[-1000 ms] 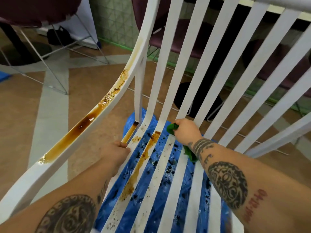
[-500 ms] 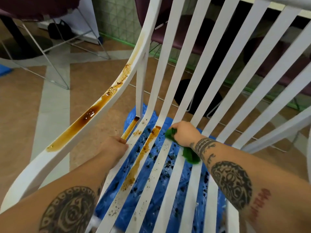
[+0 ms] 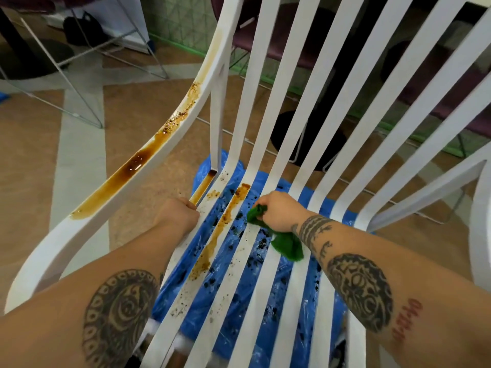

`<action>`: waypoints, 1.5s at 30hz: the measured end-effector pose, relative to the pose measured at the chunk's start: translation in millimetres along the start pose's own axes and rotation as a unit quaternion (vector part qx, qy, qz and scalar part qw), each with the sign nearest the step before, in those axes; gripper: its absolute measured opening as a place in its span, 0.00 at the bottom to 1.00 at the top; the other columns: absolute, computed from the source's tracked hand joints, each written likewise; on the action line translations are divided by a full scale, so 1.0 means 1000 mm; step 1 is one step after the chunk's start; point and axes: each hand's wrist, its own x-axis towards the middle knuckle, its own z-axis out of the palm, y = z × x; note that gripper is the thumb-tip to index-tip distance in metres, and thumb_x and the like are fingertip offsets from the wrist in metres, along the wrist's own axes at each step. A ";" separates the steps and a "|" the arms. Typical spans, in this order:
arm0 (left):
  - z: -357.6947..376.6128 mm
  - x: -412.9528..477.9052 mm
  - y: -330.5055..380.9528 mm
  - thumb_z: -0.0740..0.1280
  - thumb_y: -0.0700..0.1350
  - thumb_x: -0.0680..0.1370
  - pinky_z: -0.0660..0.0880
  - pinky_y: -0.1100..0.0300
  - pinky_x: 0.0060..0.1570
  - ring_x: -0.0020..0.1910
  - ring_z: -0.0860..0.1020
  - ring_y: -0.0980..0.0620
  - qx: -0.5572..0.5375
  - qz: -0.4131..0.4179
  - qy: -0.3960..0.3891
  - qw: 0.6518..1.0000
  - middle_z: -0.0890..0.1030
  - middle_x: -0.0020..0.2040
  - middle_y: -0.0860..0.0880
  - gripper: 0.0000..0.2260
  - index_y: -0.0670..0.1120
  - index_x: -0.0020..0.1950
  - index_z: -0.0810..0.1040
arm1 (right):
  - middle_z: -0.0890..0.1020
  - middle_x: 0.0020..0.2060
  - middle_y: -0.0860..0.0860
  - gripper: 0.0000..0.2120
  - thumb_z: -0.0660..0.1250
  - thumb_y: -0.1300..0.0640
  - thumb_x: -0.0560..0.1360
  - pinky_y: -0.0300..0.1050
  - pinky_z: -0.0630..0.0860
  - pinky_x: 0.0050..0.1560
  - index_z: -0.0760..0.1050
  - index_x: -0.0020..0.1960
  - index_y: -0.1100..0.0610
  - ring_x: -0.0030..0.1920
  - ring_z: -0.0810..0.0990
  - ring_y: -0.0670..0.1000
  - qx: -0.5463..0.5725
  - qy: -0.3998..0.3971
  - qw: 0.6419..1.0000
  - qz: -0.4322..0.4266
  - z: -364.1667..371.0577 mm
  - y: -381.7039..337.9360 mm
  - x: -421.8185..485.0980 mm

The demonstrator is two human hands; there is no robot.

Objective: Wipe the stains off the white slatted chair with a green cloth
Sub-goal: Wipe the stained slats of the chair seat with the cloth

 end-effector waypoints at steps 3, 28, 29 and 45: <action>0.000 0.002 -0.001 0.69 0.42 0.79 0.77 0.55 0.51 0.47 0.76 0.49 -0.001 0.009 -0.001 1.000 0.79 0.47 0.49 0.03 0.48 0.48 0.82 | 0.83 0.54 0.58 0.17 0.63 0.67 0.80 0.50 0.79 0.43 0.79 0.65 0.54 0.44 0.80 0.58 0.051 0.114 0.991 0.043 0.004 0.002 0.004; -0.001 0.002 -0.010 0.69 0.47 0.80 0.76 0.57 0.52 0.50 0.76 0.52 -0.007 0.011 -0.008 1.000 0.80 0.54 0.49 0.08 0.48 0.58 0.83 | 0.76 0.58 0.55 0.26 0.62 0.74 0.75 0.51 0.75 0.61 0.77 0.68 0.55 0.56 0.77 0.58 0.050 0.116 0.992 0.008 0.060 -0.016 -0.049; -0.001 0.003 -0.010 0.70 0.47 0.80 0.76 0.56 0.54 0.51 0.76 0.51 -0.002 0.012 -0.010 1.000 0.81 0.55 0.49 0.08 0.48 0.58 0.83 | 0.77 0.59 0.55 0.27 0.62 0.74 0.74 0.52 0.75 0.62 0.77 0.69 0.55 0.57 0.77 0.58 0.051 0.109 0.993 0.004 0.063 -0.020 -0.055; -0.021 -0.095 -0.013 0.61 0.47 0.83 0.72 0.61 0.33 0.35 0.76 0.53 -0.055 0.128 0.054 0.989 0.82 0.50 0.49 0.12 0.52 0.65 0.78 | 0.84 0.51 0.54 0.11 0.65 0.52 0.82 0.55 0.82 0.52 0.78 0.61 0.55 0.50 0.84 0.57 0.409 -0.007 0.907 0.094 0.060 -0.036 -0.119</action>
